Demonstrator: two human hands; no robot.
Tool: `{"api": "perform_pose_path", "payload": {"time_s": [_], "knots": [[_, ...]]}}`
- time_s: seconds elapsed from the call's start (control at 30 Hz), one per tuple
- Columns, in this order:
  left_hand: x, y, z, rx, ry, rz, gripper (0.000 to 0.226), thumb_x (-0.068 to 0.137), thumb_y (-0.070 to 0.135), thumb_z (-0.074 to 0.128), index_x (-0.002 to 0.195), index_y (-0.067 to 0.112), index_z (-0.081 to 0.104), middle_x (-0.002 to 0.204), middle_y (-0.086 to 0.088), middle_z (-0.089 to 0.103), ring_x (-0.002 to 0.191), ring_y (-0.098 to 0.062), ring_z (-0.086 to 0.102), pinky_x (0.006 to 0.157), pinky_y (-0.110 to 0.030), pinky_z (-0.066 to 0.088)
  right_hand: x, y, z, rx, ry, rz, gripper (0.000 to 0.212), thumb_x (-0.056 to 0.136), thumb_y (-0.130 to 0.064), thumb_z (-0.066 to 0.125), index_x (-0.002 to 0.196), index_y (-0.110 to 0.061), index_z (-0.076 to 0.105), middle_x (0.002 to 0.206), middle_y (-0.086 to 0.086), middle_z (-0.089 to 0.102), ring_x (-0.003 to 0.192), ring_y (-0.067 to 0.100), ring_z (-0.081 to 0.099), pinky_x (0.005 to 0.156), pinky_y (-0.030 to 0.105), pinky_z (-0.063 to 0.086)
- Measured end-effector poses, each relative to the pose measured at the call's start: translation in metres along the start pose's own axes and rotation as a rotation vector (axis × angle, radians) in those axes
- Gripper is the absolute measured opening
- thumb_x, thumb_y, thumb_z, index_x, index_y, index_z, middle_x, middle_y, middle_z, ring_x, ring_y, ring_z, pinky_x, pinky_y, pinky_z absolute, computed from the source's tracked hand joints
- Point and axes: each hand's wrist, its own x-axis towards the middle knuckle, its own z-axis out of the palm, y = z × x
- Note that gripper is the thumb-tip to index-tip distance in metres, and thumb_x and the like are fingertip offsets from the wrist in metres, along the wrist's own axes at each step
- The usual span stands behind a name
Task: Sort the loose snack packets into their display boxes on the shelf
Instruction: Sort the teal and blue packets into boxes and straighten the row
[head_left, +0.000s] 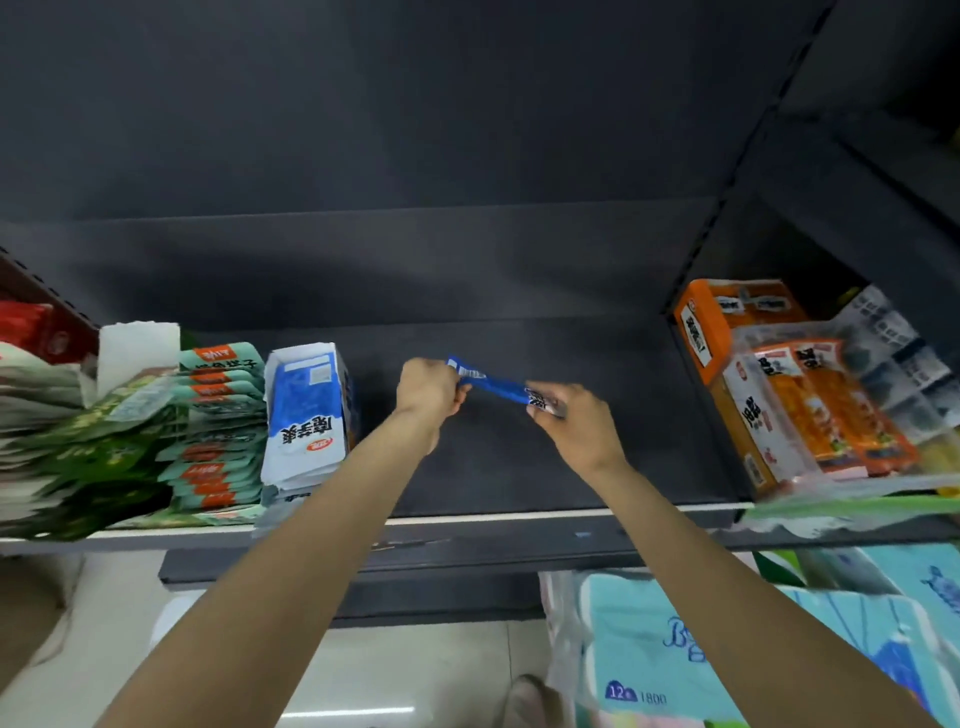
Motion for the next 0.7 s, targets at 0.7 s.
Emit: {"api": "perform_pose_path", "payload": {"time_s": [0.7], "knots": [[-0.02,-0.006,-0.221,0.645,0.112,0.628,0.013,0.096,0.017,0.049,0.093,0.016,0.062,0.094,-0.003,0.068,0.086,-0.02,0.062,0.072,-0.026,0.043,-0.013,-0.188,0.068,-0.527,-0.081,-0.41,0.026,0.088,-0.036,0.062,0.111,-0.026,0.068,0.107,-0.001,0.055,0.09,0.02,0.06,0.07,0.028,0.044]]}}
